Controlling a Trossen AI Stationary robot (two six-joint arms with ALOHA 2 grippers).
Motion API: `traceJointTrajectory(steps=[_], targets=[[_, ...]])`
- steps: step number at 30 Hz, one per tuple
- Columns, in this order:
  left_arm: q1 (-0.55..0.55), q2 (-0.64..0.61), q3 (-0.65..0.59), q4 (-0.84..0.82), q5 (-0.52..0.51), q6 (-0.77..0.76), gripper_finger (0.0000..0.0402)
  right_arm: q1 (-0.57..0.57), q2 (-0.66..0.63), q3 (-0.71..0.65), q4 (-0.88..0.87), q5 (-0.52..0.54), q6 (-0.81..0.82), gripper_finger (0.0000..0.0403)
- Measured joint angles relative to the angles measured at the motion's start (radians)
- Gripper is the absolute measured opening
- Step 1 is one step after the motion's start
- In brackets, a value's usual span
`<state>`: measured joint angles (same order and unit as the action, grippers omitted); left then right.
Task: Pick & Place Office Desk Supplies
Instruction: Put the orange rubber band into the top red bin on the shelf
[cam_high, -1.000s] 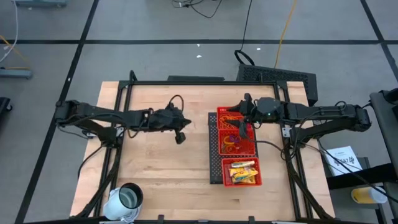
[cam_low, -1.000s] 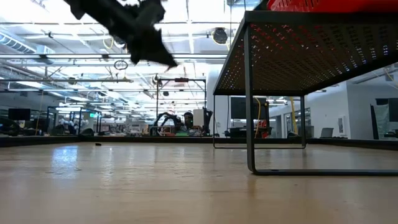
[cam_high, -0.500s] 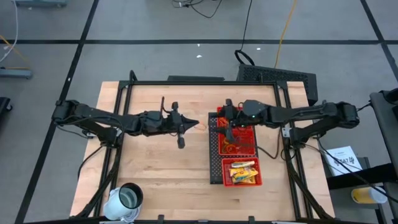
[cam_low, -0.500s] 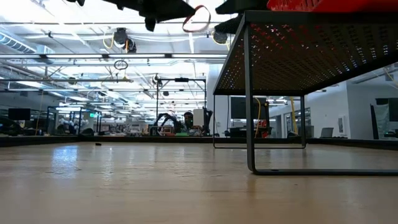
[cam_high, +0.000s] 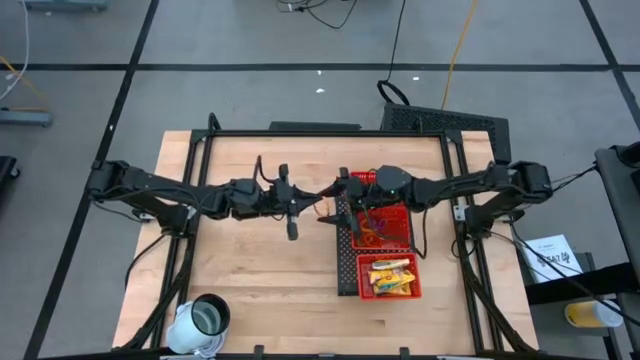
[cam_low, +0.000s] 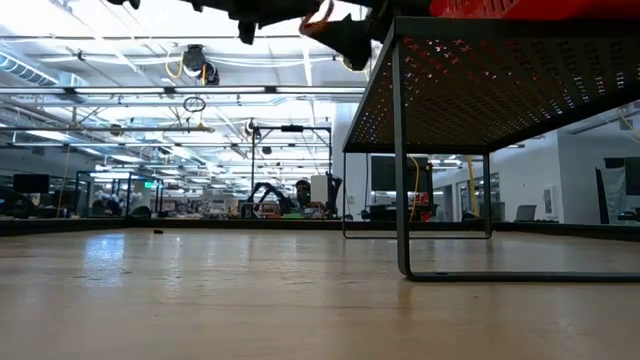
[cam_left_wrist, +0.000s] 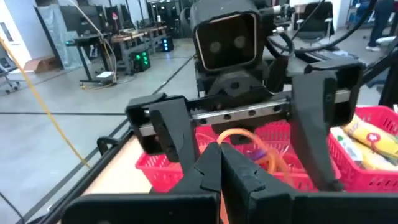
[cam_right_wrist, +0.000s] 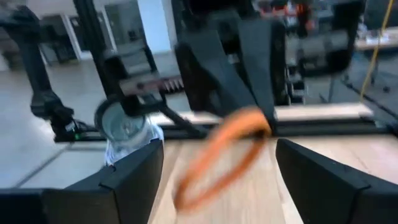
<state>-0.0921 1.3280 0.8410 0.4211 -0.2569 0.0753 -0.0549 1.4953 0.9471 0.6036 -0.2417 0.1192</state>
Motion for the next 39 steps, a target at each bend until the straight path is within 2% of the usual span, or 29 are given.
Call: traceJointTrajectory(steps=[5, 13, 18, 24, 27, 32, 35, 39], targets=[[0.001, 0.053, 0.0, 0.076, 0.05, -0.006, 0.0, -0.001, 0.047, 0.001, 0.087, 0.003, 0.0, 0.0289], [0.001, 0.07, 0.002, 0.129, 0.053, 0.016, 0.0001, -0.003, 0.057, 0.001, 0.044, 0.003, -0.005, 0.0247], [0.001, 0.064, 0.002, 0.134, 0.05, 0.025, 0.0001, -0.003, 0.057, 0.001, 0.042, 0.003, -0.007, 0.018], [0.001, 0.064, 0.002, 0.131, 0.05, 0.024, 0.0002, -0.003, 0.051, 0.001, 0.035, -0.002, -0.008, 0.0074], [0.001, 0.064, 0.002, 0.131, 0.049, 0.025, 0.0003, -0.005, 0.046, 0.002, 0.038, -0.049, -0.012, 0.0019], [0.001, 0.064, 0.002, 0.135, 0.043, 0.025, 0.0004, -0.01, 0.046, 0.002, 0.035, -0.075, -0.002, 0.0007], [-0.001, 0.064, 0.002, 0.134, 0.008, 0.002, 0.0031, -0.011, 0.045, 0.002, 0.029, -0.075, -0.003, 0.0002], [-0.01, 0.064, 0.002, 0.135, -0.038, -0.038, 0.01, -0.014, 0.043, 0.002, 0.018, -0.077, -0.003, 0.0001]])
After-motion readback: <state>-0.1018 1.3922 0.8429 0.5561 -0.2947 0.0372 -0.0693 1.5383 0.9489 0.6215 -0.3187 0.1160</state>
